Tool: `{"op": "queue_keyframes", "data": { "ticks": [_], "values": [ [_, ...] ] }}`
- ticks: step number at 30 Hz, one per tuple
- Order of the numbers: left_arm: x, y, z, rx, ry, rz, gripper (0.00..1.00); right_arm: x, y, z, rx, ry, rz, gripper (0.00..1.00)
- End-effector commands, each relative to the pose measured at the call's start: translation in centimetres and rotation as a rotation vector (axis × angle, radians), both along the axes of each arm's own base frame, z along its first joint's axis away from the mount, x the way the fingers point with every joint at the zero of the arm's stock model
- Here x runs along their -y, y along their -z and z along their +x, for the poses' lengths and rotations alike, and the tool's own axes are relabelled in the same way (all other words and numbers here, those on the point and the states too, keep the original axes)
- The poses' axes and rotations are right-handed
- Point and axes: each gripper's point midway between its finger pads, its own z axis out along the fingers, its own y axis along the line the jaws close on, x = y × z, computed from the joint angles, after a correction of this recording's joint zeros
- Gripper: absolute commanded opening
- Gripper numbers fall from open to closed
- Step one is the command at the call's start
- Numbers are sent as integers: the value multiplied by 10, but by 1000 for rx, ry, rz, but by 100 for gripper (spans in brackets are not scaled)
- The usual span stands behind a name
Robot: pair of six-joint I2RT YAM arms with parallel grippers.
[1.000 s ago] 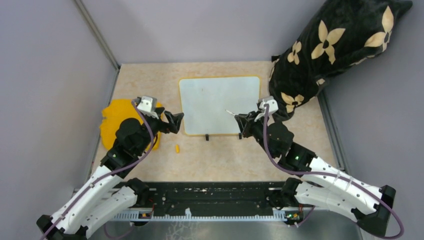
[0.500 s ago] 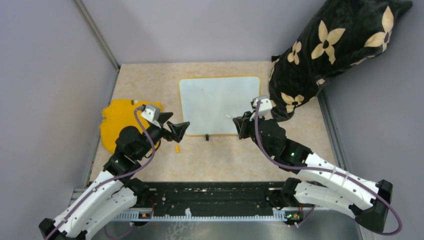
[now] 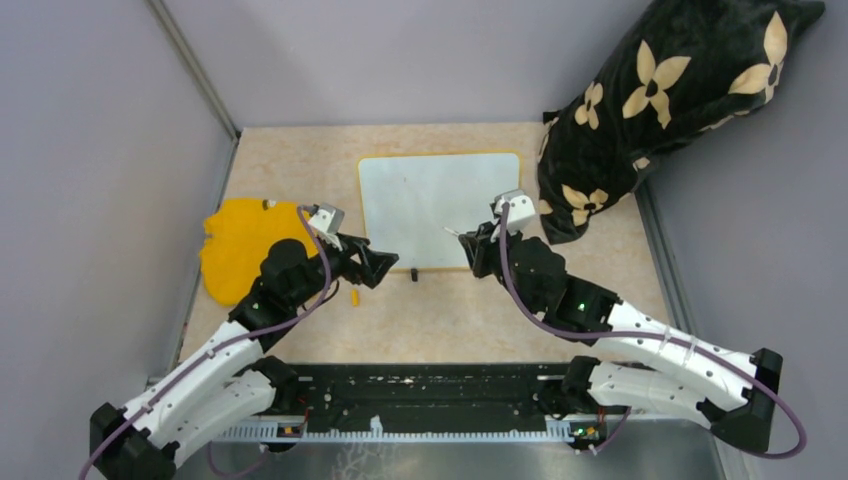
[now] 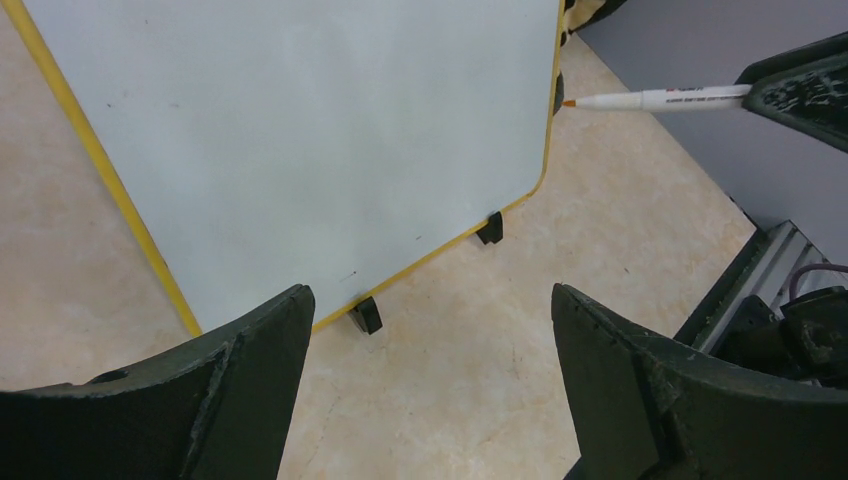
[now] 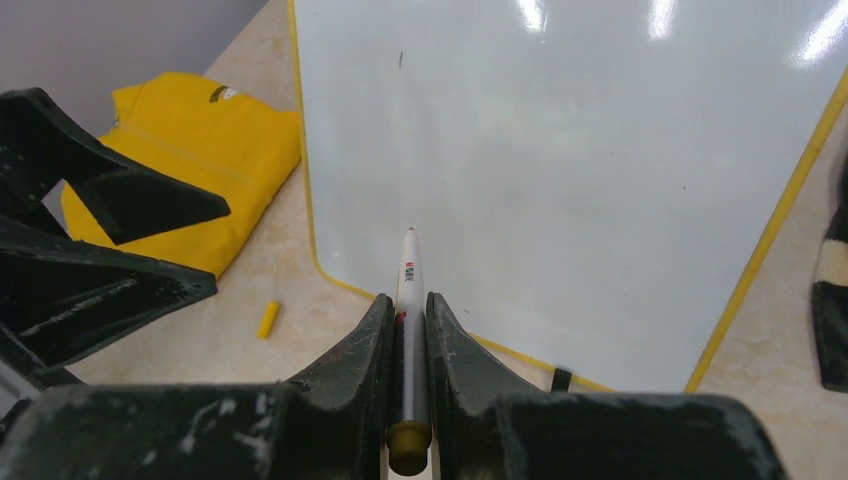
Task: Write a sentence on the whiteboard
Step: Adjust the whiteboard stand at the center of the board.
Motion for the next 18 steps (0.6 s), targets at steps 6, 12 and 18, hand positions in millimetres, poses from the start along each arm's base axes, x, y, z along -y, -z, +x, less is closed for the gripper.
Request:
{"op": "queue_keyframes", "data": {
  "ticks": [6,12,18],
  "values": [
    [15,47,19,-224,-39,52,87,2,-12,-2,116,-21,74,0],
    [36,87,12,-380,-13,140,77,12,-18,-11,150,-35,122,0],
    [40,117,10,-392,-101,169,72,25,-23,-16,154,-24,137,0]
  ]
}}
